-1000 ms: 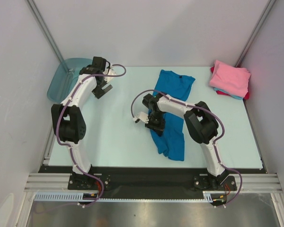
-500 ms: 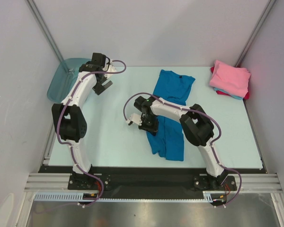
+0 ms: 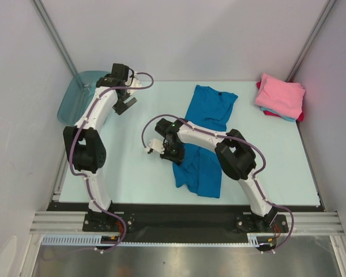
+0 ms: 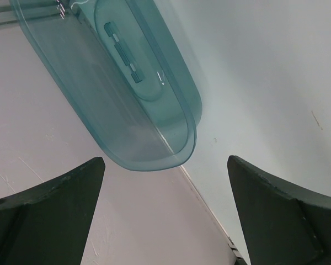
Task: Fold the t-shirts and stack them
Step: Fold the tshirt
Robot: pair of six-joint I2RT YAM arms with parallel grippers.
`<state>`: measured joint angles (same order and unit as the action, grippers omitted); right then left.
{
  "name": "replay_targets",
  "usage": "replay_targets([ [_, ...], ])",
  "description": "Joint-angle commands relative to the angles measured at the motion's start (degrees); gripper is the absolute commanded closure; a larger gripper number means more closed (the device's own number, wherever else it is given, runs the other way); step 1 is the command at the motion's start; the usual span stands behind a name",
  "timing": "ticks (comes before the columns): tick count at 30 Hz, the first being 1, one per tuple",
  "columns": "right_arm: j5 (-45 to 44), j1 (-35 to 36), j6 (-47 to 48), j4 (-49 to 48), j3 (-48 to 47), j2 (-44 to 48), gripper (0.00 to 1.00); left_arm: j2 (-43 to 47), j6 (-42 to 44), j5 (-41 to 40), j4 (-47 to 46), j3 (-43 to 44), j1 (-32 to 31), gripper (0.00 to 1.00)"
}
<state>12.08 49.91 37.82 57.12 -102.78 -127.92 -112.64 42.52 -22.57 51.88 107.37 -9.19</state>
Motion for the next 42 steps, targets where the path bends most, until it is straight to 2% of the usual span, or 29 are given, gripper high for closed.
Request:
replay_targets([
  [1, 0.76, -0.34, -0.12, -4.05, -1.89, -0.15, 0.89, -0.47, 0.63, -1.16, 0.24, 2.40, -0.04, 0.00],
  [2, 0.32, -0.60, -0.12, -3.52, -2.16, 0.21, 0.80, -0.48, 0.54, -1.08, 0.33, 2.40, -0.04, 0.00],
  [5, -0.56, -2.36, -0.12, 0.52, -5.22, 1.53, 0.67, -0.74, 0.54, -0.90, 0.33, 2.05, -0.04, 0.00],
  [6, -0.48, -3.06, -0.29, 2.62, -7.24, 1.97, 0.66, -0.91, 0.54, -0.90, 0.24, 1.96, -0.04, 0.00],
  [9, 0.23, -3.94, -0.38, 5.27, -9.71, 4.95, 0.65, -1.44, 0.54, -0.55, 0.15, 2.40, -0.04, 0.00],
  [12, 0.58, -3.94, 0.49, 5.63, -7.88, 9.52, 0.65, -2.23, 0.81, -0.37, 0.15, 3.19, -0.04, 0.00],
  [19, -0.29, -3.50, 4.97, 8.26, 1.17, 13.83, 0.70, -3.82, 2.65, -1.69, 0.33, 6.44, -0.04, 0.00],
  [25, -2.49, -3.77, 9.37, 8.18, 12.95, 19.19, 0.65, -3.38, 3.00, -1.87, 0.94, 6.80, -0.04, 0.00],
  [30, 0.23, -1.49, 10.25, 11.34, 10.08, 20.52, 0.65, -3.20, 2.57, -1.78, 1.30, 6.27, -0.04, 0.00],
  [33, 0.93, 0.27, 9.64, 12.22, 7.34, 19.29, 0.69, -3.46, 2.30, -1.69, 1.47, 5.83, -0.21, 0.00],
  [37, 2.95, 1.68, 7.71, 13.45, 3.47, 17.35, 1.00, -3.03, 2.04, -1.34, 1.47, 5.04, -0.39, 0.00],
  [42, 4.71, 3.17, 6.21, 13.10, 3.11, 15.51, 1.00, -1.71, 1.16, -0.81, 1.47, 3.37, -0.57, 0.00],
])
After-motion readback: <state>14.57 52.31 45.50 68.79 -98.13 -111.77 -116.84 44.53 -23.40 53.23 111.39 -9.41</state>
